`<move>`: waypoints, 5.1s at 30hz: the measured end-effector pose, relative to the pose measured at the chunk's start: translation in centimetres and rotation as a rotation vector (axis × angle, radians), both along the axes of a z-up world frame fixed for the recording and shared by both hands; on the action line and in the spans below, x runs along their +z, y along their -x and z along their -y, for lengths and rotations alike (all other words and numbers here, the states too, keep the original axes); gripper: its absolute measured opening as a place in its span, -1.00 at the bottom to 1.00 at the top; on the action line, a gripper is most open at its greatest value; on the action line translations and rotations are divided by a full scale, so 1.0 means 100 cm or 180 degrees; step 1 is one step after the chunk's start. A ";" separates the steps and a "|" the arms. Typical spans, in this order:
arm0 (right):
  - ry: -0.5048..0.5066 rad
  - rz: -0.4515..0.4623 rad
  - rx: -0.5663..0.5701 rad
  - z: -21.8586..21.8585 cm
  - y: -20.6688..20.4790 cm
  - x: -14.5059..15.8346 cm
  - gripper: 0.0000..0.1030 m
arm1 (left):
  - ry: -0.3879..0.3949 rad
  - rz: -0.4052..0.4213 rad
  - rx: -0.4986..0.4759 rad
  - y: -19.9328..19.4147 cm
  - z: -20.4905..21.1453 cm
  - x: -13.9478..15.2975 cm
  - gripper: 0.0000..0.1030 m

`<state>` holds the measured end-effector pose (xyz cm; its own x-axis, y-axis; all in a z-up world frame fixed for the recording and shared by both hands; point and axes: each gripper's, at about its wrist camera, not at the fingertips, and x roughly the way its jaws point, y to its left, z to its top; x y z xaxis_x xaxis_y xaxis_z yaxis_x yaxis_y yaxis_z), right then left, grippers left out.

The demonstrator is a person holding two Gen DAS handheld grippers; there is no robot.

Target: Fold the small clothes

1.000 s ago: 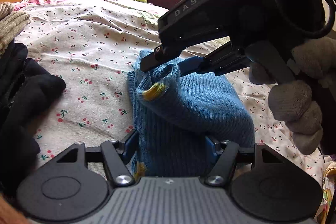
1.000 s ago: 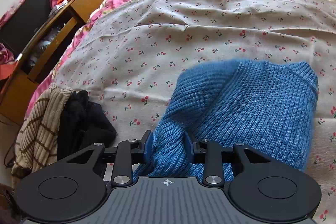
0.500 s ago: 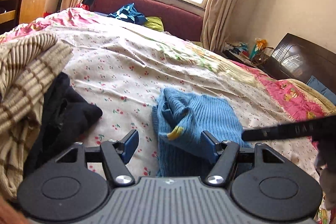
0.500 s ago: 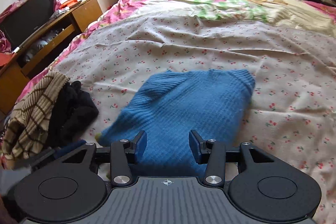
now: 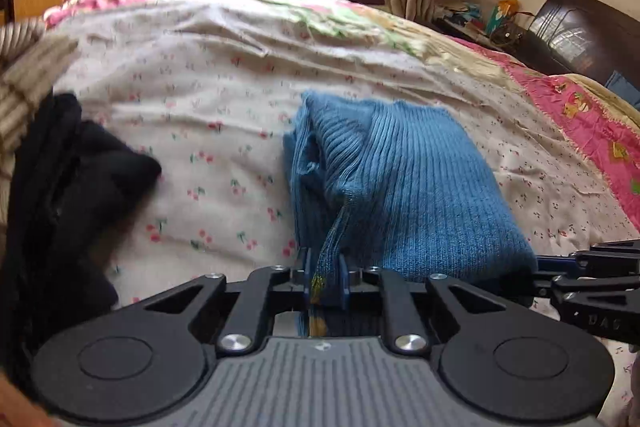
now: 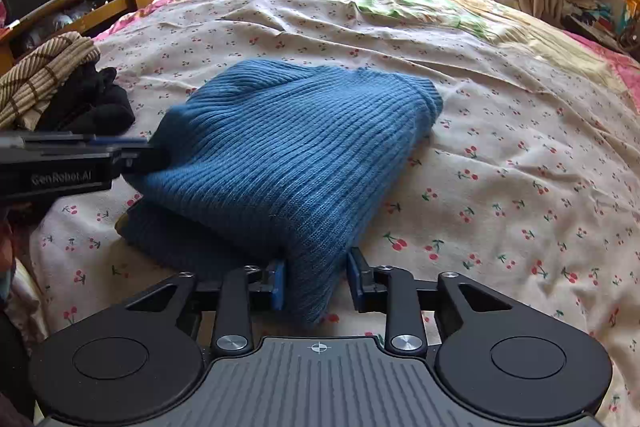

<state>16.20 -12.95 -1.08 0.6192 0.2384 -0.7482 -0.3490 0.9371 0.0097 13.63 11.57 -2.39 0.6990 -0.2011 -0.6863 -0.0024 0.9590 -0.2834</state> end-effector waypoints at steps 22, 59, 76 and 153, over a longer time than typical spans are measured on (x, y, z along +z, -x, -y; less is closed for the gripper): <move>0.0776 0.0926 0.0527 -0.028 0.044 -0.005 0.02 | -0.0305 -0.0018 -0.0157 -0.014 0.017 0.014 -0.03; 0.0642 0.1027 0.0594 -0.025 0.080 0.000 -0.84 | -0.0258 -0.0118 -0.0538 -0.009 0.016 0.016 -0.41; 0.1609 0.1652 0.0656 -0.074 0.056 -0.046 -0.48 | 0.0520 -0.0195 -0.0460 -0.028 -0.010 0.052 -0.47; -0.0109 0.0676 0.0368 0.005 0.013 0.022 -0.33 | -0.0116 0.0119 -0.0568 -0.002 0.010 0.033 -0.12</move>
